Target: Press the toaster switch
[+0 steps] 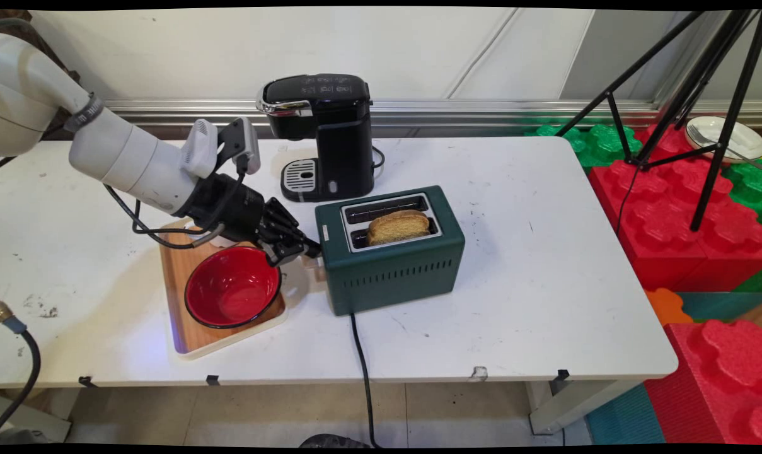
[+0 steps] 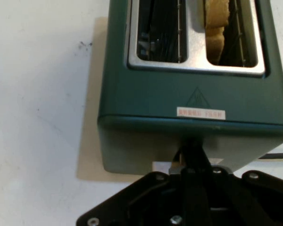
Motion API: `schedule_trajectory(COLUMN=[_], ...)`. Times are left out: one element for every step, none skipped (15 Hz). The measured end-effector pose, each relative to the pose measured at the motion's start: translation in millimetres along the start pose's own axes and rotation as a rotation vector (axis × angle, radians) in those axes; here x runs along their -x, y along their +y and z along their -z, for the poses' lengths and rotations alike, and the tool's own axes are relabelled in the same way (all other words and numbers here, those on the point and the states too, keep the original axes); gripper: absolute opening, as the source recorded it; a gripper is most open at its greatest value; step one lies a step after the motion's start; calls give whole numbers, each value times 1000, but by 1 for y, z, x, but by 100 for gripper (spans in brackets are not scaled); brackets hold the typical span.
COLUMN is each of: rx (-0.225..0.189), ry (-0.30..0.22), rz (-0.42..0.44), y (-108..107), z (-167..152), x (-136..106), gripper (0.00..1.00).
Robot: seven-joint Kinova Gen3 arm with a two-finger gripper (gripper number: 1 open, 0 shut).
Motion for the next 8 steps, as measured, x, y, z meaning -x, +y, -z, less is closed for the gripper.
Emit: schedule_trajectory(rx=[1, 1, 0, 0, -2, -3, -5, -6], ry=[-6, -12, -19, -23, -27, -30, -35, -40], rz=[0, 1, 2, 1, 2, 3, 2, 2], y=[0, 0, 0, 0, -1, 0, -1, -1], z=[-2, -3, -4, -4, -4, -4, -4, -3], x=[0, 1, 3, 3, 4, 5, 6, 7], gripper=[0, 0, 0, 0, 0, 0, 0, 0])
